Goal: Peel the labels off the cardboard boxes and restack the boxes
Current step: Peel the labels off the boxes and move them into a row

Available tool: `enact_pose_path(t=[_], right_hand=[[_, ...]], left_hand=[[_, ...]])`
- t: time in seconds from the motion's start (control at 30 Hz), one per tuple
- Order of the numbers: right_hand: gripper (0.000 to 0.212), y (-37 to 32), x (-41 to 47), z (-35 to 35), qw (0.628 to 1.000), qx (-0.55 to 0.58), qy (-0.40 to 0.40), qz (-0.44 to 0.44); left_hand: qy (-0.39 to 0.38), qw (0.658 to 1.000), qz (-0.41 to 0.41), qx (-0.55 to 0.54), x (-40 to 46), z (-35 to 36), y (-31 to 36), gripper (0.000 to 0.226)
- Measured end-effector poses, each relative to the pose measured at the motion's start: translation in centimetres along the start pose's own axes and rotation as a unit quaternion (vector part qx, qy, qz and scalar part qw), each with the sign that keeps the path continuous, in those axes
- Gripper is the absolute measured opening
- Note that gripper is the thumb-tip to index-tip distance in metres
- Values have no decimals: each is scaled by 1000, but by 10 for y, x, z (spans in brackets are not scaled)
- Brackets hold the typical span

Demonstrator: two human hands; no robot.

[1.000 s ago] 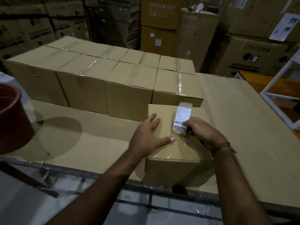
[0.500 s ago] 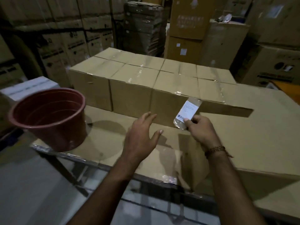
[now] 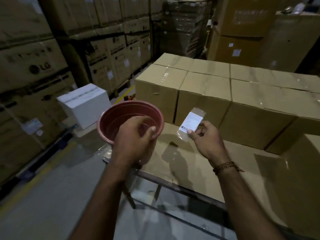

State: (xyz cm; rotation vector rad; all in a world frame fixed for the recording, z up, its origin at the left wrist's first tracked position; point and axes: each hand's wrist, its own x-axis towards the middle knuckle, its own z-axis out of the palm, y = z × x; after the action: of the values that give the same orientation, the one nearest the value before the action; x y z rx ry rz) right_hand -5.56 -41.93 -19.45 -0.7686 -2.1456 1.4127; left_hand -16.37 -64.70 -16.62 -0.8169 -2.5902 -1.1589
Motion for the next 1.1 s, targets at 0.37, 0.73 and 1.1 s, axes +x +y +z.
enact_pose_path(t=[0.37,0.73,1.1], right_hand=[[55,-40,61,96,993,-43,-87,-63],[38,-52,77,134,940,-283,-150,-115],[31,-74,74,186,890,-397,-210,-79]], left_hand=[[109,983,-146,13,63,-25,-73,41],[103,987,-122,22,79,-20,-110,38],[66,993,-91,29,78,-24,-138,40]])
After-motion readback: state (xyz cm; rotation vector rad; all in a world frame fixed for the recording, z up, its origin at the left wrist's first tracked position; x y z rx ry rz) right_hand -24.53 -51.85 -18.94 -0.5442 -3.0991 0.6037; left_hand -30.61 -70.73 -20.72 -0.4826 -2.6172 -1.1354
